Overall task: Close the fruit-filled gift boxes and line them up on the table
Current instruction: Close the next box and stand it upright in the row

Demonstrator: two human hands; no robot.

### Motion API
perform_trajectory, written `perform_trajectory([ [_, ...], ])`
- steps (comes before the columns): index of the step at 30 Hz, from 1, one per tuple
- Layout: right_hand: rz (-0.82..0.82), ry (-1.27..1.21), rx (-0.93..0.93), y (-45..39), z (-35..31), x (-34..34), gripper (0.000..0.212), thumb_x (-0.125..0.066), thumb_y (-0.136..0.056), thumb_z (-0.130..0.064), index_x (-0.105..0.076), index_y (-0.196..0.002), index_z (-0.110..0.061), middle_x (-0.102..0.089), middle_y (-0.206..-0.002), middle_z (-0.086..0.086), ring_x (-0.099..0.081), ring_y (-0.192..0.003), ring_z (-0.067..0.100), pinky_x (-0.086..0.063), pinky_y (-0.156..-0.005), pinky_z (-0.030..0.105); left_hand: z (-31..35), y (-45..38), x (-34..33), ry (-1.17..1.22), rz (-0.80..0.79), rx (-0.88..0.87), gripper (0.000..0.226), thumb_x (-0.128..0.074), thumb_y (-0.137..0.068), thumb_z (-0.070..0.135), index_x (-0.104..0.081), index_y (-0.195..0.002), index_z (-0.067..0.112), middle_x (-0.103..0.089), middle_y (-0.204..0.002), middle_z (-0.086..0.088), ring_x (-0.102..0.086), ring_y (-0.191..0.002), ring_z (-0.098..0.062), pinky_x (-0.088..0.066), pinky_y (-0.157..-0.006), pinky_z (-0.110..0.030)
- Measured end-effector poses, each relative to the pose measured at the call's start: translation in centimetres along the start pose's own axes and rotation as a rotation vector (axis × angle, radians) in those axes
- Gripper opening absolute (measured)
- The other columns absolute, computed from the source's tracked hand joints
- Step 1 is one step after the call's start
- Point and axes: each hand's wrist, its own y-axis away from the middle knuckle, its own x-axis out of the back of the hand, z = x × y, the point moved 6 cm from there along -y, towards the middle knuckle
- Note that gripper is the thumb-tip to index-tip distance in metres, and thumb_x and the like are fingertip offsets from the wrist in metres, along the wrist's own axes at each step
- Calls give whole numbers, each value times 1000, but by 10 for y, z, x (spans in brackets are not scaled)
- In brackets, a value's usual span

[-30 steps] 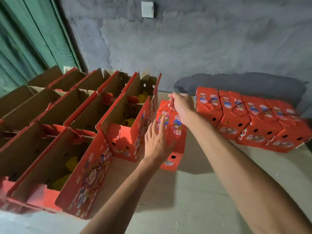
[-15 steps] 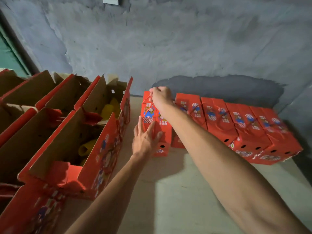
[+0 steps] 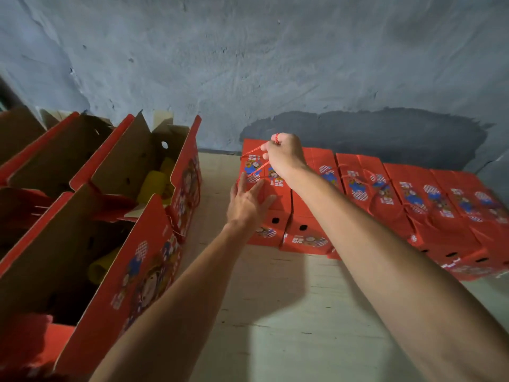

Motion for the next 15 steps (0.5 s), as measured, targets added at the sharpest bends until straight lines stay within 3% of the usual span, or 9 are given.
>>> perform_trajectory([
  [3,50,328,69,20,-5,0,12,-59,-94,-21,-59,-88,-11,-66,-89,11,-58,-80,30,-37,-63,34,9,-3,13,-63,-107,-51,53,-52,-101,49,-49,-150,30,-27,-166,-10,-20,-154,-30,-17,-125,-45],
  [6,124,621,200,58,-22,-7,23,-61,-93,-30,-69,-91,-8,-73,-99,13,-68,-93,37,-45,-69,37,15,24,38,1,-92,24,48,-53,-95,36,-56,-140,20,-52,-145,-10,-45,-135,-34,-38,-112,-48],
  [9,21,492,220,98,-41,-31,26,-65,-87,-36,-75,-91,-12,-75,-92,8,-70,-92,34,-53,-73,35,13,66,74,-9,20,76,54,-51,-95,33,-48,-146,15,-56,-141,-10,-48,-131,-33,-41,-107,-47],
  [12,-133,308,181,125,-57,-60,33,-68,-88,-42,-79,-99,-14,-78,-100,4,-71,-97,26,-58,-85,38,0,104,112,-167,132,74,61,-52,-97,36,-39,-153,16,-52,-147,-9,-43,-138,-30,-31,-116,-45],
  [15,-148,203,141,144,-68,-85,38,-66,-90,-48,-78,-82,-13,-70,-72,-3,-69,-79,24,-55,-73,31,-23,133,148,-321,224,133,63,-52,-100,41,-34,-157,23,-42,-157,-6,-32,-148,-29,-19,-124,-51],
])
